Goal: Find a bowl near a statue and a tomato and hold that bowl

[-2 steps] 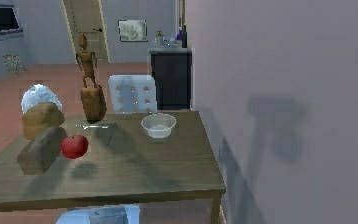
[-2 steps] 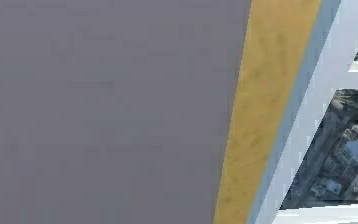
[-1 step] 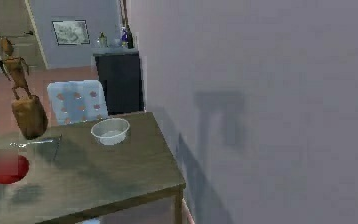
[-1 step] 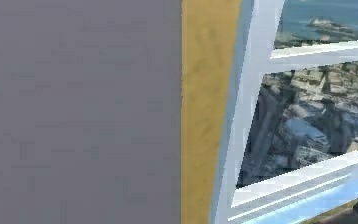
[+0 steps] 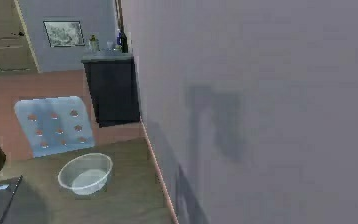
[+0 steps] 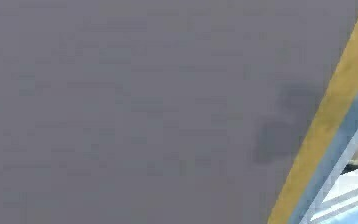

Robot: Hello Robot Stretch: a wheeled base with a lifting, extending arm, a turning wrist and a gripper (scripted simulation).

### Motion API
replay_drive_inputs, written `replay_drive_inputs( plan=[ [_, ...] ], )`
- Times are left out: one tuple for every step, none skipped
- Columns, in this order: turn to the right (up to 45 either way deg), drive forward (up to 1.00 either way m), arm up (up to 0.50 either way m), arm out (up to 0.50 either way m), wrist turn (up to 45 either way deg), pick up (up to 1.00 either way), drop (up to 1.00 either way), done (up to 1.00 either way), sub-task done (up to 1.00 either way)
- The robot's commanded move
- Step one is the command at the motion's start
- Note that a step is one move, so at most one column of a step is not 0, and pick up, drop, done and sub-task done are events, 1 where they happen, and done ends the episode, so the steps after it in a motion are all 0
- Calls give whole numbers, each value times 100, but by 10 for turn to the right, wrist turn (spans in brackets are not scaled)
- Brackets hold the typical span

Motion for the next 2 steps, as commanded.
replay_drive_inputs(
  plan=[
    [-450, 0, 0, 0, 0, 0, 0, 0, 0],
    [-450, 0, 0, 0, 0, 0, 0, 0, 0]
  ],
)
